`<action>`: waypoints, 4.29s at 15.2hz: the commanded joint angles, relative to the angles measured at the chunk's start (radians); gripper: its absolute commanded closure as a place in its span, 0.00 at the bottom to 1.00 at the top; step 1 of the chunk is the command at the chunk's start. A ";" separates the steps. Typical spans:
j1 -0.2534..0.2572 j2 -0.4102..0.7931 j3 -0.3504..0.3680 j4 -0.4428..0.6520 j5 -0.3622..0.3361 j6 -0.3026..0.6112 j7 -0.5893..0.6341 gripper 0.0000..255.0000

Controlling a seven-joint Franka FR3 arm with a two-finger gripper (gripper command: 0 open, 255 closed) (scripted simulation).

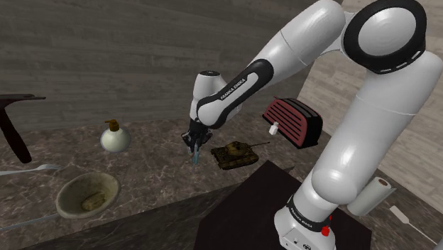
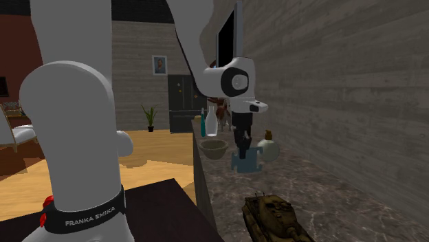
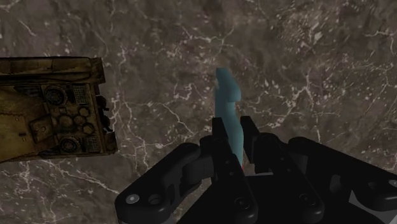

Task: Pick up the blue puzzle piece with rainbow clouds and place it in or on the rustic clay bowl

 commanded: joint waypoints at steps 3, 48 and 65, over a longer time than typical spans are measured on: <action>0.000 -0.049 0.003 0.009 0.019 -0.058 -0.012 1.00; 0.468 0.608 0.154 1.196 -0.262 -0.632 0.638 1.00; 0.473 0.696 0.130 1.111 -0.296 -0.463 0.661 1.00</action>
